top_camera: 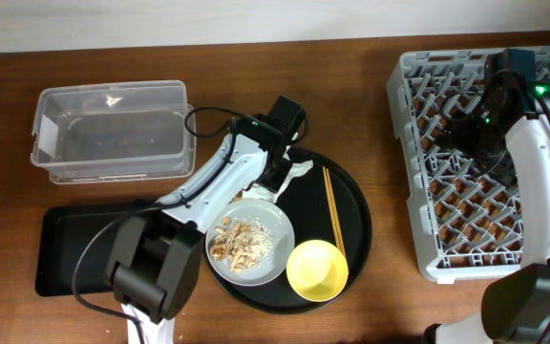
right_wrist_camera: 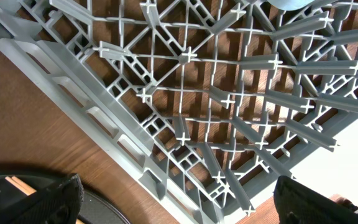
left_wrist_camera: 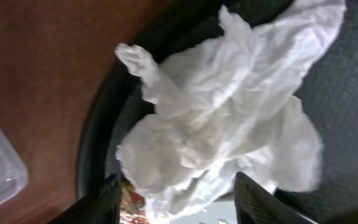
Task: Sort waste into correct bins and load items into the dishwasher rack
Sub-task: 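Reach the left gripper to the white tissue on the black tray, then grasp the crumpled white tissue with the left gripper and lift it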
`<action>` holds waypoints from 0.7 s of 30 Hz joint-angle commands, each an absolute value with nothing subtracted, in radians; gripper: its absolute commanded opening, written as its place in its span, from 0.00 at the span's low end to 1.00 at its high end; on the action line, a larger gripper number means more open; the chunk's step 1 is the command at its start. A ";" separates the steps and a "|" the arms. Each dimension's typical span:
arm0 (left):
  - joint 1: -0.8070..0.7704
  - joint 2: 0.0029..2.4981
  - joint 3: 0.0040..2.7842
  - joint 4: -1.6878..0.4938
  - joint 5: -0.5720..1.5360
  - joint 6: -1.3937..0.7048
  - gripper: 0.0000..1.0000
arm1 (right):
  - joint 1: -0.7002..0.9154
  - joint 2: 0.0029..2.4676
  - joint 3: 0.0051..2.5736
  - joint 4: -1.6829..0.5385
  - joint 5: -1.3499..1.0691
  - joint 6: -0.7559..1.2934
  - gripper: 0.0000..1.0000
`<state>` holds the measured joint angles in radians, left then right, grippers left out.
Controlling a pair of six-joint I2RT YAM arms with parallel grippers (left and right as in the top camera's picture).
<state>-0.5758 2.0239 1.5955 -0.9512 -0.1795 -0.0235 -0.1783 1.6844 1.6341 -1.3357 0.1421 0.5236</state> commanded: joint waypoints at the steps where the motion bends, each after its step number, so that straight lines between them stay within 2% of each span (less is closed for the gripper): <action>1: -0.572 2.037 1.611 -0.927 -0.231 -0.030 0.56 | -0.184 1.689 1.636 -1.338 0.162 0.532 0.99; 8: -0.572 2.063 1.602 -0.908 -0.198 -0.030 0.48 | -0.184 1.689 1.636 -1.338 0.162 0.532 0.99; 18: -0.573 2.090 1.602 -0.886 -0.155 -0.030 0.46 | -0.184 1.689 1.636 -1.338 0.162 0.532 0.99; 19: -0.572 2.103 1.602 -0.885 -0.154 -0.030 0.41 | -0.184 1.689 1.636 -1.338 0.162 0.532 0.99; 21: -0.572 2.119 1.602 -0.889 -0.154 -0.031 0.18 | -0.184 1.689 1.636 -1.338 0.162 0.532 0.99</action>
<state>-0.5758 2.0617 1.5955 -0.8875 -0.1757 -0.0284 -0.1783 1.6844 1.6341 -1.3357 0.1421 0.5232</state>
